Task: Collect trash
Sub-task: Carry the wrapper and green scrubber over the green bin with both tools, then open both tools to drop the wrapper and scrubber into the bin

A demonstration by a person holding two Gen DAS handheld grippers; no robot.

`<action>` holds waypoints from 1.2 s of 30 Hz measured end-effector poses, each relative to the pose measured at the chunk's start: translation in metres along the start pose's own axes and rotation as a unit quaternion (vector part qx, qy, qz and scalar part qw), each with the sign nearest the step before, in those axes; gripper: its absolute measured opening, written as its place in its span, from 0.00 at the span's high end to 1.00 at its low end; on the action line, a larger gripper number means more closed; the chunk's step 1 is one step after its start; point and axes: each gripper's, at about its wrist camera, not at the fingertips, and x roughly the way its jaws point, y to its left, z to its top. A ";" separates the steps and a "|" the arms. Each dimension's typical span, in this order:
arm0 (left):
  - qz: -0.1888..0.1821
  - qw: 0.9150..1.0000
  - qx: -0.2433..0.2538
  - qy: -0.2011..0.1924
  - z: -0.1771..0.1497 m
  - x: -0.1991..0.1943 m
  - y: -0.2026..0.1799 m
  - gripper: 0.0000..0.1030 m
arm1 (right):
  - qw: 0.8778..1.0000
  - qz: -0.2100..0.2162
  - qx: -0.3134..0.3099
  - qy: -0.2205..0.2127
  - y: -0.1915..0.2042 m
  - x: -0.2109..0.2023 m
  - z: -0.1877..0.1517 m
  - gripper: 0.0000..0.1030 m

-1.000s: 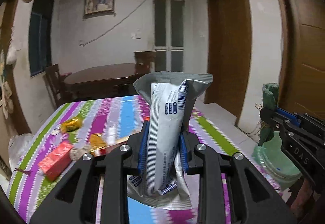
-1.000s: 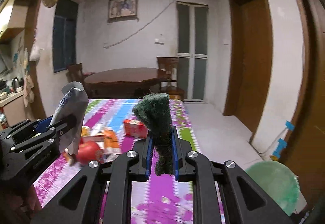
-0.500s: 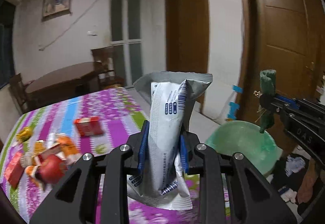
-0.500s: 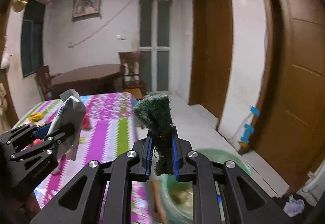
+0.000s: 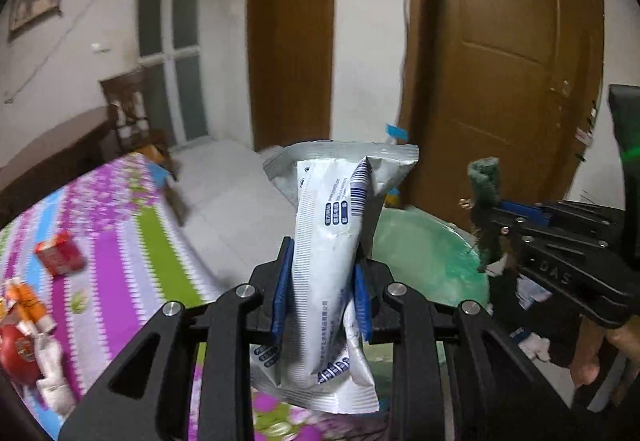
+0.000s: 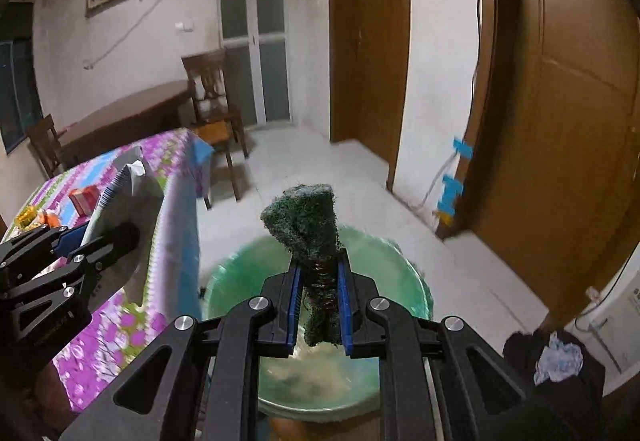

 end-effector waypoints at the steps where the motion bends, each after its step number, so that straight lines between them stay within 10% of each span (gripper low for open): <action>1: -0.007 1.000 0.000 0.008 0.001 0.007 -0.003 0.75 | 1.000 0.003 0.009 0.011 -0.011 0.009 0.000 0.84; 17: -0.029 0.991 -0.007 0.134 -0.005 0.099 -0.032 0.75 | 0.994 0.011 0.025 0.105 -0.015 0.097 -0.017 0.84; 34: -0.009 0.990 -0.007 0.142 -0.003 0.107 -0.031 0.66 | 0.994 0.021 0.028 0.103 -0.001 0.095 -0.024 0.83; 36: -0.004 0.990 -0.003 0.138 -0.002 0.105 -0.031 0.54 | 0.995 0.019 0.028 0.099 -0.001 0.094 -0.023 0.66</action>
